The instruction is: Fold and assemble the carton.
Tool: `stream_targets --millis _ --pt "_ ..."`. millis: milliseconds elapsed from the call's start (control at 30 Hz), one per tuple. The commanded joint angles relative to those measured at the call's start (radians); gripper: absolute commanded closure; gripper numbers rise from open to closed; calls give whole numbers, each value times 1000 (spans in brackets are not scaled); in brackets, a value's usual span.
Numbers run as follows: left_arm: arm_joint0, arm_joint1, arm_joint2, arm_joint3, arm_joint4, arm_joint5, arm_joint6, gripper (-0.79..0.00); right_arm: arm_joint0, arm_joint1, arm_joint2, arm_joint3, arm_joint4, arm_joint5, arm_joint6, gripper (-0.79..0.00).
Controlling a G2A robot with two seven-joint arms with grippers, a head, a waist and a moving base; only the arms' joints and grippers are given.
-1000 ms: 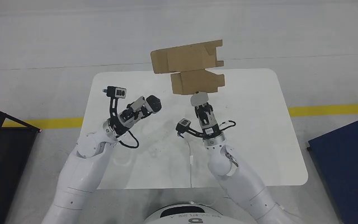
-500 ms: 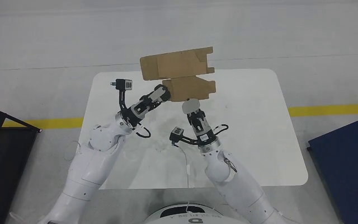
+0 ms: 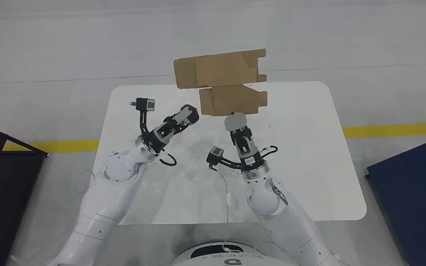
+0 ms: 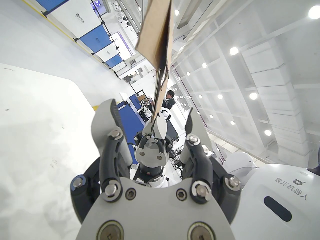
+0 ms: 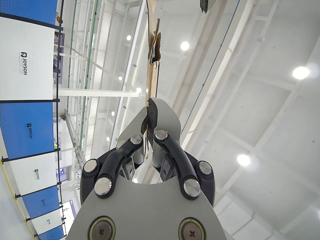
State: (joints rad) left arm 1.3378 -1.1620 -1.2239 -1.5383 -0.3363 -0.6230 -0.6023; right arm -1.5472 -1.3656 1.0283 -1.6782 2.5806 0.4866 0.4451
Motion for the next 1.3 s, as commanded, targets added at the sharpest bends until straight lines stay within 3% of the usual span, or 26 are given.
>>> stream_targets --millis 0,133,167,233,400,700,733,767,867,967,1033,1133,1267 --pt "-1 0 0 -1 -4 0 -1 -585 -2 -2 -8 -2 0 0 -22 0" --pt "-6 -1 1 -9 -11 -9 -19 -465 2 -9 -38 10 4 -2 -58 0" --pt "-7 -1 2 -9 -13 -10 -22 -388 4 -10 -45 13 6 -2 -64 0" --pt "-8 -1 3 -9 -14 -12 -28 -354 7 -13 -50 17 8 0 -70 0" --pt "-5 -2 4 -9 -30 -14 -38 -15 8 -18 -45 18 6 -2 -62 0" --pt "4 -1 -5 -12 -34 -21 -46 0 -8 -22 -37 15 9 5 -83 0" --pt "5 0 -8 -13 -30 -23 -43 0 -7 -21 -29 14 0 -2 -91 -702" --pt "6 1 -15 -11 -21 -24 -37 0 -9 -19 -13 8 -11 -10 -91 -785" --pt "5 6 -58 -9 80 -43 1 0 -32 -10 77 -22 -39 -45 -31 -785" --pt "12 16 -117 -24 332 -110 56 0 -66 5 210 -56 -215 -152 50 -785" --pt "25 21 -153 -49 541 -157 103 0 -97 14 272 -104 -268 -165 67 -785" --pt "57 22 -167 -85 696 -192 170 0 -115 31 357 -175 -434 -163 3 -785" --pt "82 27 -184 -146 929 -245 204 0 -95 43 405 -243 -753 -255 -67 -785"
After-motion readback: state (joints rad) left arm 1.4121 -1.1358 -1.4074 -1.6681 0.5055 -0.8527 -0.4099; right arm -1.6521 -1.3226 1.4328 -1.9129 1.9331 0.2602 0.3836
